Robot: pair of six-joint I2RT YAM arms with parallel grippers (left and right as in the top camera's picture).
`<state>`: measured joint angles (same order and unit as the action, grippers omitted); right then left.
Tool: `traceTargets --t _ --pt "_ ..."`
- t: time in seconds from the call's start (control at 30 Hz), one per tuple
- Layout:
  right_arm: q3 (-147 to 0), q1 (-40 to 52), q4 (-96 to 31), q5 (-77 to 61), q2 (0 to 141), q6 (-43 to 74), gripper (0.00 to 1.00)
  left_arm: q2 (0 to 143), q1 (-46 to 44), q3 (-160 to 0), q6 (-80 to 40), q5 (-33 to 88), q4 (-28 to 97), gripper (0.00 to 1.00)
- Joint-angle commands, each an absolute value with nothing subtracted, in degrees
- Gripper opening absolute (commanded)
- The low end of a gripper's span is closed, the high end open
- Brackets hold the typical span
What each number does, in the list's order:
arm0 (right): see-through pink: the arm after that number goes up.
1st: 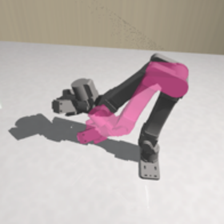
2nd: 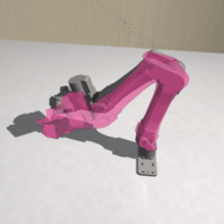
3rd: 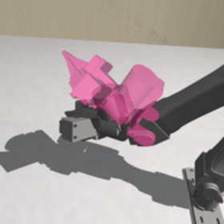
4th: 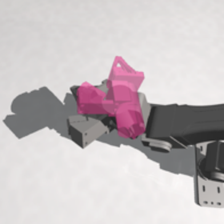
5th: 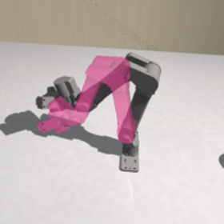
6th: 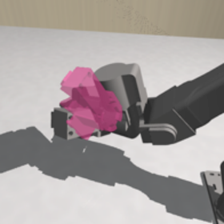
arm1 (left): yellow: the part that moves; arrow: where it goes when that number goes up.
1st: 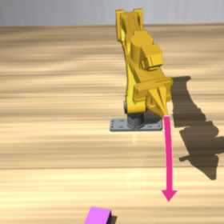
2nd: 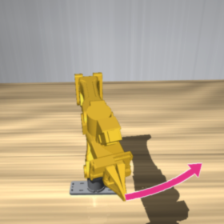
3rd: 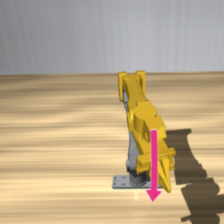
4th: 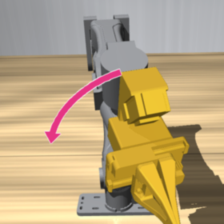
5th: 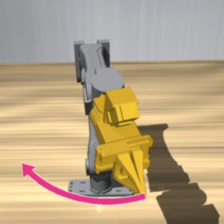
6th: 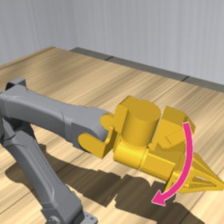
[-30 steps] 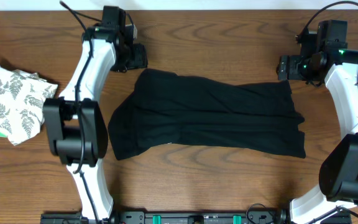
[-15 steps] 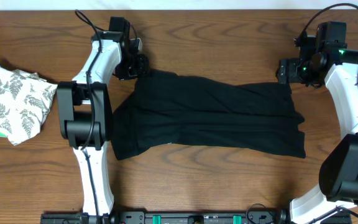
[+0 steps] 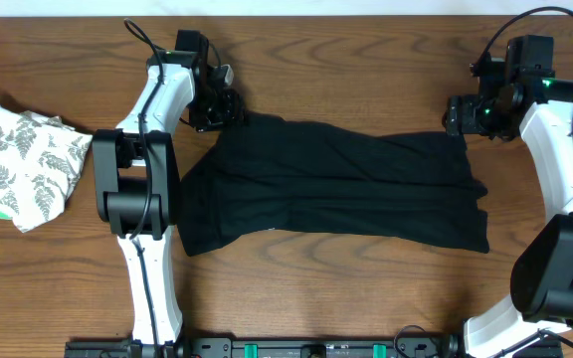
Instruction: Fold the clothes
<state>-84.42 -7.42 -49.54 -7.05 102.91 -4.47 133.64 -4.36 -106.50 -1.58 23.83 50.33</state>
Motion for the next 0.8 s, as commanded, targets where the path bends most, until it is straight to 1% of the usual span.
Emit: traceTargets --t 0.0,0.07,0.13,0.17,0.23,0.43,0.6,0.63,0.7,0.77 --pt "-84.3 -7.5 -49.8 -7.6 103.3 -4.8 0.82 133.7 -4.7 -107.0 -1.1 25.1 50.8 0.49" --pt "-84.3 -7.5 -50.0 -7.5 103.3 -4.8 0.79 133.7 -4.7 -107.0 -1.1 25.1 50.8 0.26" --pt "-84.3 -7.5 -50.2 -7.5 103.3 -4.8 0.75 133.7 -4.7 -107.1 -1.0 25.1 50.7 0.14" --pt "-84.3 -7.5 -50.2 -7.5 103.3 -4.8 0.72 133.7 -4.7 -107.1 -1.0 25.1 50.5 0.1" --pt "-84.3 -7.5 -50.1 -7.5 103.3 -4.8 0.7 133.7 -4.7 -107.1 -1.0 25.1 50.2 0.06" --pt "-84.3 -7.5 -48.7 -7.5 103.3 -4.8 0.66 132.0 -4.7 -107.2 -1.1 25.1 49.1 0.06" --pt "-84.3 -7.5 -45.6 -7.5 104.6 -4.8 0.65 129.1 -4.6 -107.2 -1.1 25.0 49.1 0.06" --pt "-84.3 -7.5 -45.1 -7.5 105.2 -4.8 0.65 128.6 -4.6 -107.2 -1.1 25.0 49.2 0.06" --pt "-84.3 -7.5 -44.1 -7.5 107.1 -4.8 0.72 127.6 -4.6 -107.2 -1.2 25.0 49.9 0.06" --pt "-84.3 -7.6 -42.9 -7.5 108.9 -4.8 0.75 127.3 -4.6 -107.2 -1.5 25.0 50.5 0.06"
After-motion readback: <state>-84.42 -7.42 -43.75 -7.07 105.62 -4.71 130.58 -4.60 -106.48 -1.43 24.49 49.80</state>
